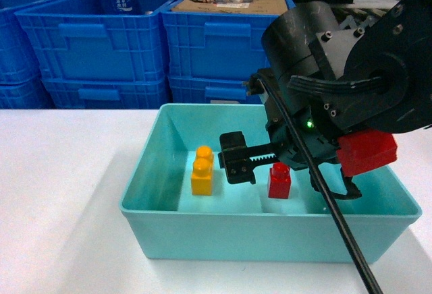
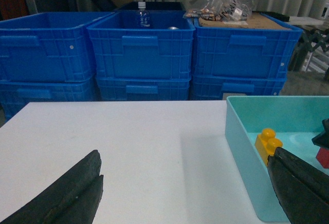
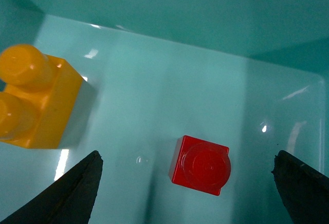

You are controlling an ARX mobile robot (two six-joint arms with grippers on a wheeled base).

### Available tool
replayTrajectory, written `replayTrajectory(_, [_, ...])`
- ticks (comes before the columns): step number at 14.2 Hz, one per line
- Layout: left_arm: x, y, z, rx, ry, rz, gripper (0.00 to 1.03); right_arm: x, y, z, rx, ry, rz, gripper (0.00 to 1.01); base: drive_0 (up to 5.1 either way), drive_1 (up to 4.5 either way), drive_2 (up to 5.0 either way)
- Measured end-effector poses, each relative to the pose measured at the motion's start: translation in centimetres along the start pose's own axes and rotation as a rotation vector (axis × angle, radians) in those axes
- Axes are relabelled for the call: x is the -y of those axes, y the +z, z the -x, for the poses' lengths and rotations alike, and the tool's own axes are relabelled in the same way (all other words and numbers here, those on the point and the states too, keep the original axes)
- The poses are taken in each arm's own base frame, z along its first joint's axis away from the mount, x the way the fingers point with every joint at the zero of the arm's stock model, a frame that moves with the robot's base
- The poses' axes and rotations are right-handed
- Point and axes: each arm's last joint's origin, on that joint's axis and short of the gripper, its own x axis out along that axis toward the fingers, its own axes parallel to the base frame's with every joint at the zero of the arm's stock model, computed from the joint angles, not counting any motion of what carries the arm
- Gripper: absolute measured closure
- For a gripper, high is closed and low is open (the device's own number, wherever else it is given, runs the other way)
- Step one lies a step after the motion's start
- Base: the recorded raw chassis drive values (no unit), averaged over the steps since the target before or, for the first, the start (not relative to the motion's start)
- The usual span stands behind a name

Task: Pick red block from blue box to shelf

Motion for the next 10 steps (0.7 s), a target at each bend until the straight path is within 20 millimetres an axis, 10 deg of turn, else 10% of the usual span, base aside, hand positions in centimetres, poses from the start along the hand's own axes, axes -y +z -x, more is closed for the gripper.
replayTrajectory(3, [0.0, 0.0, 0.0, 0.000, 0.000, 0.000, 0.05, 0.1, 0.0, -3.3, -0.045, -0.061, -0.033, 0.03, 0.0, 0.00, 0.0])
replayTrajectory(10, [0.0, 0.0, 0.0, 0.000, 0.000, 0.000, 0.05, 1.0, -1.4, -5.7, -0.081, -0.100, -0.095, 0.71, 0.0, 0.00, 0.0])
